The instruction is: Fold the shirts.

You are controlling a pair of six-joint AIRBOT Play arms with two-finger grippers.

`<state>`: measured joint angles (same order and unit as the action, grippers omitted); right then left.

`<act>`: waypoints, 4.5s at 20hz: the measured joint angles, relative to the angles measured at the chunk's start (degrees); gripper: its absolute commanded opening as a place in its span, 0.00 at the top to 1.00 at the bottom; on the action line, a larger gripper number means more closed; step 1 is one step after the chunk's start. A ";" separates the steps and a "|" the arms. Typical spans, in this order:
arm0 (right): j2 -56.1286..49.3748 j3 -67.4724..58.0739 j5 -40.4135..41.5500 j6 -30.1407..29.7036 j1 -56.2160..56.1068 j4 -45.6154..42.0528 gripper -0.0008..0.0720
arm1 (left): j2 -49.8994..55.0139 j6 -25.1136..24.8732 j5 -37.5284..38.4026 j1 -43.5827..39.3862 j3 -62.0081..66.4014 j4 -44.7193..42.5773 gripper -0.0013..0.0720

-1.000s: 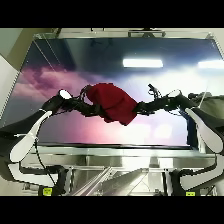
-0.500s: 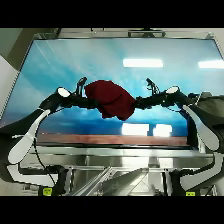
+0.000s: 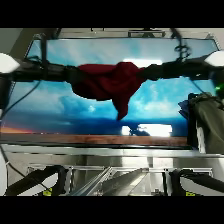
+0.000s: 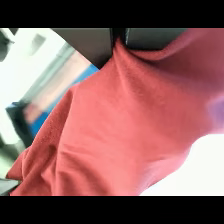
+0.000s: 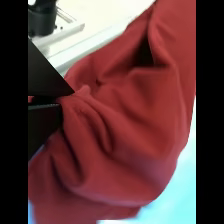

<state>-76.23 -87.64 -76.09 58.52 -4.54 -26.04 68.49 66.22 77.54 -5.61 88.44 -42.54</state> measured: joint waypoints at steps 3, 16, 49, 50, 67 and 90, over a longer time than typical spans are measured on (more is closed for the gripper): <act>9.97 -4.26 -1.14 0.59 0.11 -1.38 0.96 | -3.65 3.04 7.02 0.17 11.76 0.20 0.95; 3.30 -1.36 -2.32 7.10 -1.99 -16.28 0.96 | 13.25 7.56 18.12 -3.50 25.35 -4.28 0.95; -10.73 37.05 18.18 9.73 -9.05 -17.81 0.96 | 53.53 0.68 4.76 8.26 25.64 1.51 0.96; -10.73 36.15 18.29 9.55 -8.96 -17.88 0.96 | 53.44 0.66 5.42 8.76 25.64 1.68 0.97; -39.93 -22.86 13.09 12.00 3.26 -28.41 0.96 | 26.95 2.10 7.45 3.30 -23.12 2.19 0.97; 6.62 42.64 6.86 19.04 9.11 -21.42 0.33 | 23.74 -0.76 14.88 -7.67 -5.88 -15.02 0.01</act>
<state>-69.60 -44.99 -69.23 77.56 4.58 -47.46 92.23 65.45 92.42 -13.28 82.56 -57.56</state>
